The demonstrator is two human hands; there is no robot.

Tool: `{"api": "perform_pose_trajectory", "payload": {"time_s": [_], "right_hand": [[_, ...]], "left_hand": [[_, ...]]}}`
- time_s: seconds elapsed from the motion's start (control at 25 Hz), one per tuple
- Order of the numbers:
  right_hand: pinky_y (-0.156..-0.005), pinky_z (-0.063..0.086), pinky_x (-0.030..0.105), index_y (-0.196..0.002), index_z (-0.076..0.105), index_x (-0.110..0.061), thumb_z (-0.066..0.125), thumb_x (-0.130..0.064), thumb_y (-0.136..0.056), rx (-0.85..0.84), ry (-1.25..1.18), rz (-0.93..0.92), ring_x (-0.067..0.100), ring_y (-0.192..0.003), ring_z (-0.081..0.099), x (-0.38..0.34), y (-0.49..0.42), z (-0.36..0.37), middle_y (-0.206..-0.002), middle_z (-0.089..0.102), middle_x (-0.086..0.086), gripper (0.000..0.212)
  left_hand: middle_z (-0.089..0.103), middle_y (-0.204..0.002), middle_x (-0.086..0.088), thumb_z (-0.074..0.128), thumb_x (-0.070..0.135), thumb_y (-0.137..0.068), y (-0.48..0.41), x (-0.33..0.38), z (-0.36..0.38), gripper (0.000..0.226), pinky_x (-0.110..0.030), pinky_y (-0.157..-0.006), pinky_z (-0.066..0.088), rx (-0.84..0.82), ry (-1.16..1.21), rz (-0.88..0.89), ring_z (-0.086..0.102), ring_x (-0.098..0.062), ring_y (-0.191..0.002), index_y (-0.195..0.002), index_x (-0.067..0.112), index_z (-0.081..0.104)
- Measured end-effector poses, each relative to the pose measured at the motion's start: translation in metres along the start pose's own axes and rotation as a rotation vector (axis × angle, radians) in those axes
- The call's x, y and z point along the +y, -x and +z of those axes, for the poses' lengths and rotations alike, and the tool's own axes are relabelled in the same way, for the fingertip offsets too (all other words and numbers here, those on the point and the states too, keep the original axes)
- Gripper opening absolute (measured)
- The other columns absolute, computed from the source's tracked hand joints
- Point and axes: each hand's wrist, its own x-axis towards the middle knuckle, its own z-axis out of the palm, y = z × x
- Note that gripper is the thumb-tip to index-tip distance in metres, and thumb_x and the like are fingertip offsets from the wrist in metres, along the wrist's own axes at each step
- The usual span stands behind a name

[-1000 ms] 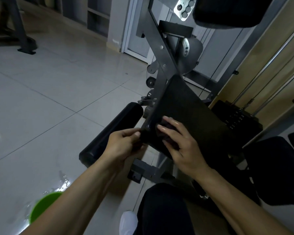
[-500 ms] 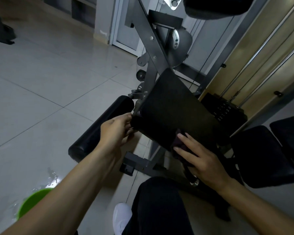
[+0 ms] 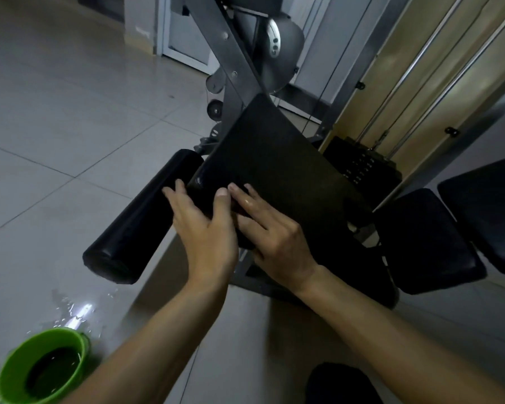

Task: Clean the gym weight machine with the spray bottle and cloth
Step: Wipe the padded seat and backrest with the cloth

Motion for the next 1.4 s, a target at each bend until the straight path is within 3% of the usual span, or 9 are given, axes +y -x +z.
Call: {"api": "perform_pose_trajectory", "payload": {"time_s": [0.08,0.16,0.24,0.36,0.52,0.72,0.84,1.16,1.4], "right_hand": [[-0.114,0.044,0.047,-0.136,0.064,-0.002,0.060,-0.005,-0.103,-0.046,-0.027,-0.009,0.034,-0.149,0.040,0.018,0.033,-0.010,-0.159,0.041,0.018,0.033],[-0.116,0.042,0.049,-0.140,0.062,-0.004,0.069,-0.003,-0.097,-0.057,-0.054,0.042,0.032,-0.150,0.038,0.038,0.078,-0.023,-0.160,0.040,0.018,0.043],[-0.116,0.043,0.049,-0.137,0.064,-0.005,0.067,-0.005,-0.098,-0.054,-0.051,0.135,0.031,-0.150,0.039,0.056,0.130,-0.036,-0.160,0.041,0.015,0.040],[-0.113,0.047,0.047,-0.143,0.061,-0.016,0.057,-0.003,-0.097,-0.036,-0.117,0.326,0.021,-0.147,0.043,0.081,0.206,-0.059,-0.159,0.046,0.003,0.048],[-0.111,0.049,0.045,-0.141,0.057,-0.032,0.065,0.002,-0.094,0.112,-0.290,0.770,0.005,-0.142,0.046,0.098,0.219,-0.058,-0.150,0.052,-0.015,0.059],[-0.124,0.025,0.029,-0.154,0.046,-0.024,0.044,-0.034,-0.106,-0.020,-0.516,0.560,0.009,-0.155,0.021,0.075,0.157,-0.043,-0.162,0.039,-0.008,0.049],[-0.122,0.033,0.035,-0.152,0.050,-0.020,0.045,-0.027,-0.108,-0.019,-0.452,0.506,0.009,-0.154,0.027,0.105,0.213,-0.052,-0.160,0.042,-0.008,0.044],[-0.107,0.031,0.016,-0.151,0.050,-0.029,0.051,-0.019,-0.107,0.059,-0.456,1.131,0.018,-0.150,0.036,0.149,0.276,-0.072,-0.166,0.029,-0.003,0.045],[-0.111,0.035,0.016,-0.161,0.027,-0.030,0.053,-0.018,-0.105,0.003,-0.587,0.657,0.006,-0.152,0.022,0.102,0.188,-0.055,-0.170,0.015,-0.010,0.063]], "left_hand": [[-0.003,-0.171,-0.008,0.055,0.037,-0.096,0.011,-0.009,0.012,0.078,-0.054,-0.127,0.010,0.024,-0.342,0.396,0.001,-0.024,-0.158,-0.163,0.019,0.017],[0.006,-0.169,-0.019,0.051,0.023,-0.097,0.023,-0.019,0.025,0.062,-0.055,-0.126,0.007,-0.076,-0.628,0.848,0.000,-0.034,-0.157,-0.156,0.009,0.036],[0.014,-0.168,-0.019,0.042,0.031,-0.101,0.036,-0.036,0.044,0.055,-0.054,-0.127,0.008,-0.261,-0.926,0.983,0.002,-0.035,-0.157,-0.152,0.010,0.045],[0.002,-0.170,-0.016,0.031,0.060,-0.101,0.039,-0.049,0.057,0.076,-0.053,-0.127,-0.002,-0.290,-1.340,0.904,-0.010,-0.033,-0.157,-0.158,0.011,0.031],[-0.007,-0.169,-0.017,0.030,0.064,-0.097,0.043,-0.050,0.068,0.082,-0.055,-0.125,-0.008,-0.204,-1.454,0.812,-0.020,-0.034,-0.154,-0.161,0.012,0.022],[-0.014,-0.168,-0.016,0.044,0.043,-0.097,0.103,-0.083,0.121,0.083,-0.060,-0.124,-0.004,-0.306,-1.440,0.789,-0.023,-0.035,-0.153,-0.162,0.010,0.004],[-0.017,-0.168,-0.012,0.039,0.054,-0.100,0.099,-0.088,0.120,0.084,-0.057,-0.124,-0.009,-0.287,-1.472,0.734,-0.025,-0.031,-0.153,-0.163,0.012,0.001],[-0.006,-0.170,-0.009,0.027,0.061,-0.098,0.106,-0.084,0.125,0.081,-0.069,-0.120,0.000,-0.254,-1.633,0.757,-0.010,-0.030,-0.157,-0.162,0.012,0.018],[-0.001,-0.170,-0.013,0.030,0.058,-0.098,0.107,-0.084,0.127,0.082,-0.072,-0.119,0.010,-0.251,-1.716,0.744,-0.004,-0.032,-0.157,-0.160,0.006,0.021]]}}
